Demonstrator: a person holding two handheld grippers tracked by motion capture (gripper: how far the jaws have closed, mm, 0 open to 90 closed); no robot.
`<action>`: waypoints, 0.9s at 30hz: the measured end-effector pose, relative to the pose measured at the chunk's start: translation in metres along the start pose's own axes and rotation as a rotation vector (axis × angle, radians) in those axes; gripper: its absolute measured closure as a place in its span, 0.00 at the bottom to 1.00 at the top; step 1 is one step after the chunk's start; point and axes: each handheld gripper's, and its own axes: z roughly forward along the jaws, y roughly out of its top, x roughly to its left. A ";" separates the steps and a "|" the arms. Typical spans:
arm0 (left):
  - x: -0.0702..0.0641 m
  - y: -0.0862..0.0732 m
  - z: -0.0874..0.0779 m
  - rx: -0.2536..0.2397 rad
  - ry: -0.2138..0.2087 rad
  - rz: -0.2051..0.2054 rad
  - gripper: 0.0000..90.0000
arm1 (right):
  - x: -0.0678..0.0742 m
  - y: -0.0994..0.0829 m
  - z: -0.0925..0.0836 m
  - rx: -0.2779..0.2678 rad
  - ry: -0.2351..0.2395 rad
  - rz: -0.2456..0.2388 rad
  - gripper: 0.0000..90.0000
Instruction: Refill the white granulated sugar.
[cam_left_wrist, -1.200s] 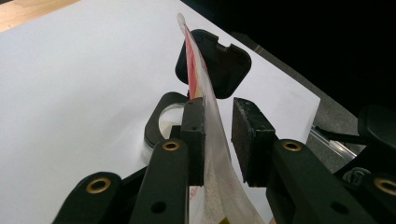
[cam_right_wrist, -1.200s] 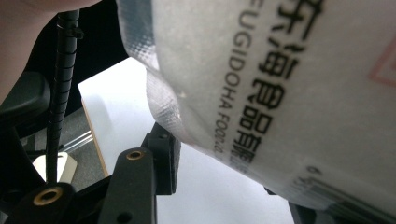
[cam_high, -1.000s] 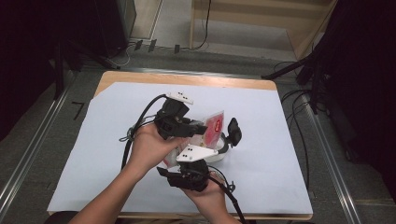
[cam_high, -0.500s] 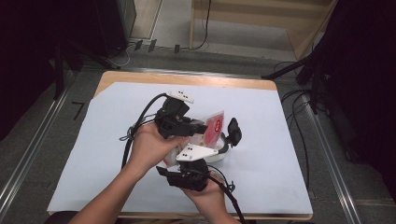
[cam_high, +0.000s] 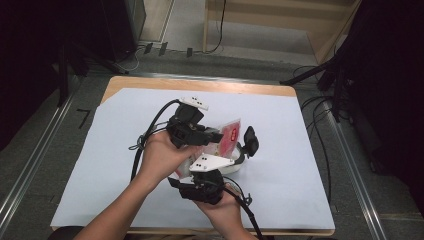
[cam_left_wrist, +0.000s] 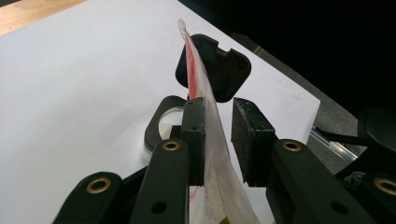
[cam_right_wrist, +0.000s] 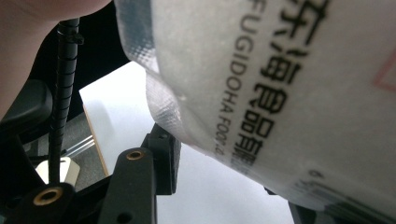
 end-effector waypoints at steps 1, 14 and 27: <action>0.000 0.000 0.000 -0.001 -0.002 0.001 0.84 | 0.000 0.000 0.000 0.000 -0.002 -0.002 0.63; -0.003 0.001 0.001 -0.009 0.012 0.006 0.85 | 0.000 0.000 0.002 -0.003 -0.020 -0.024 0.63; -0.003 0.004 0.001 -0.008 0.020 0.012 0.84 | 0.000 0.002 0.000 -0.015 -0.023 0.012 0.63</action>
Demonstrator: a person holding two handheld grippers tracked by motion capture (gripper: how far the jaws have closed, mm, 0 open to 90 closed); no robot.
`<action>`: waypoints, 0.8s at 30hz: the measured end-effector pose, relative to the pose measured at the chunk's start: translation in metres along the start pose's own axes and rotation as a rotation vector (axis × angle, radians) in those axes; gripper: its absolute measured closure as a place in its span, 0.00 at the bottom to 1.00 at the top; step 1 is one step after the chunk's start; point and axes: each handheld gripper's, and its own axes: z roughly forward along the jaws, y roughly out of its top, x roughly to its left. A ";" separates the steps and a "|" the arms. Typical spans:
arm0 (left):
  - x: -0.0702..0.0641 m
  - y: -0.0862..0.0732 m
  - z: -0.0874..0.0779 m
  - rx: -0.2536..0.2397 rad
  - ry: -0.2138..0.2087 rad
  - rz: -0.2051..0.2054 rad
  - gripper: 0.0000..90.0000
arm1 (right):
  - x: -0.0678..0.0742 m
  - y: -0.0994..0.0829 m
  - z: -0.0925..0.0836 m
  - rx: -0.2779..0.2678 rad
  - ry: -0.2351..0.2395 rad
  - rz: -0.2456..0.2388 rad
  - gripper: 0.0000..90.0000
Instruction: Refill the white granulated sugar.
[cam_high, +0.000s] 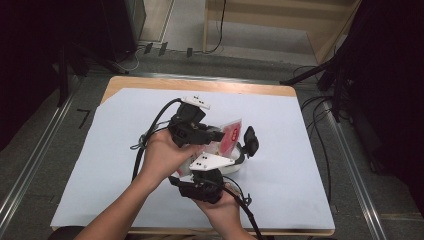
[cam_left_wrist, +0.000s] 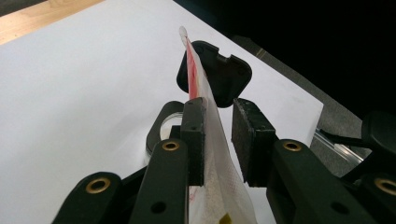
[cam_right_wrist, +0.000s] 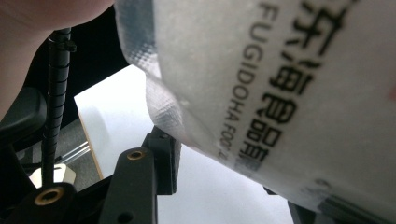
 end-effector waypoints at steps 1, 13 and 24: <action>0.000 0.000 0.000 -0.001 0.000 0.000 0.84 | 0.000 0.000 0.000 0.000 0.000 -0.001 0.63; 0.001 0.000 0.000 -0.007 -0.005 -0.003 0.84 | 0.000 0.000 0.000 0.000 -0.006 -0.018 0.63; 0.005 0.000 -0.001 0.001 -0.008 -0.023 0.84 | 0.000 0.002 0.001 0.019 -0.009 -0.044 0.63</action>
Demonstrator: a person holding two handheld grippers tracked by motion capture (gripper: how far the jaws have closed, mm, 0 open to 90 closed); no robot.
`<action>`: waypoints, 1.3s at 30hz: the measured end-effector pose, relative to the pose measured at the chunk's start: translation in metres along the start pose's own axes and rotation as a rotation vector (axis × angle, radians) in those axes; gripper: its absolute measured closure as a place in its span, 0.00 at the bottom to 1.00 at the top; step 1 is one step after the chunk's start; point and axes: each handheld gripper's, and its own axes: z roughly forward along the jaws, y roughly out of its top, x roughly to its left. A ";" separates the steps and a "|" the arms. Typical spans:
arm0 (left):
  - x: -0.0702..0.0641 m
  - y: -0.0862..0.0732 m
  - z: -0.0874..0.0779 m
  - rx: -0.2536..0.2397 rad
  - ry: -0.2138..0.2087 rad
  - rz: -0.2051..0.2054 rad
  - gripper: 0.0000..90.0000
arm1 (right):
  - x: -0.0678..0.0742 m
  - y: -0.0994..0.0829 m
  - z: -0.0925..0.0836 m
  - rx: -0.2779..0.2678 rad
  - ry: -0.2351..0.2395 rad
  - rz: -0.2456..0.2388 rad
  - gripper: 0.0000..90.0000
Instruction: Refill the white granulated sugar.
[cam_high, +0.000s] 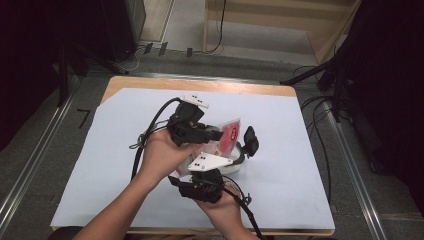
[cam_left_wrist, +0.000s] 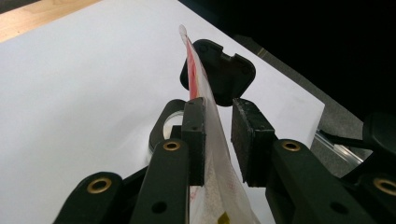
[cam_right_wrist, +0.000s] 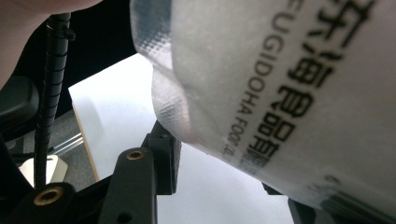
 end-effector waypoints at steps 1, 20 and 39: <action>0.000 0.000 0.000 0.002 0.002 -0.001 0.84 | 0.000 0.000 0.000 0.000 0.000 -0.001 0.63; 0.003 0.004 0.001 -0.005 0.001 0.006 0.85 | -0.005 0.004 0.002 0.006 -0.004 -0.002 0.63; 0.000 0.005 0.001 -0.011 -0.004 0.008 0.84 | -0.003 0.004 0.000 -0.002 -0.003 0.009 0.63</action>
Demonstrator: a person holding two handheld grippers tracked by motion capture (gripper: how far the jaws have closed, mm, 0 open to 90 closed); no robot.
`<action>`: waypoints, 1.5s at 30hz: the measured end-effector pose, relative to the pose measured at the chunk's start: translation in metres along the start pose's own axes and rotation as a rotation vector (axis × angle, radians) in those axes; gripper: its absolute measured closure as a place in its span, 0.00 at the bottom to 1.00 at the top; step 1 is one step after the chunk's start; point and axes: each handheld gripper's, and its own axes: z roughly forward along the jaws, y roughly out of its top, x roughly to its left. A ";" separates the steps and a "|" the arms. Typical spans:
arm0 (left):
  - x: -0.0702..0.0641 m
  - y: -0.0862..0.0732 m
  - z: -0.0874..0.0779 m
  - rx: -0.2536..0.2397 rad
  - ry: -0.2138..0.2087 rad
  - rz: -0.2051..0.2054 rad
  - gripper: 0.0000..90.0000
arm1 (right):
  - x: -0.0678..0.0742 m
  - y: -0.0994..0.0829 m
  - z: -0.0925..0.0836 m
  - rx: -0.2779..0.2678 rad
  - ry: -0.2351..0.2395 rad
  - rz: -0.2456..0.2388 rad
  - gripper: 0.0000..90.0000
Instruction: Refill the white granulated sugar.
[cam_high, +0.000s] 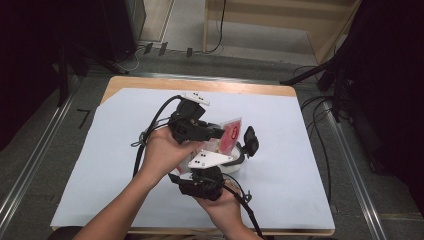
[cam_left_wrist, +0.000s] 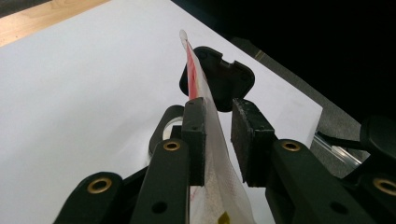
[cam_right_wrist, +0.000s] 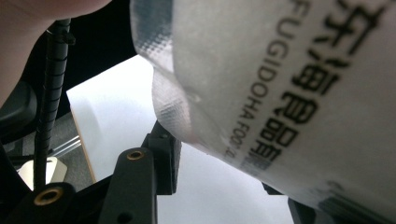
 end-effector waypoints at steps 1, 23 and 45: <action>0.000 0.000 0.000 0.000 -0.001 0.001 0.84 | 0.000 0.000 0.000 0.000 0.000 0.000 0.63; -0.002 0.002 0.002 0.008 -0.005 0.010 0.84 | 0.000 0.000 -0.002 -0.007 -0.005 0.009 0.63; -0.002 0.004 0.002 0.016 -0.004 0.017 0.84 | 0.001 0.000 -0.001 -0.009 -0.008 0.009 0.63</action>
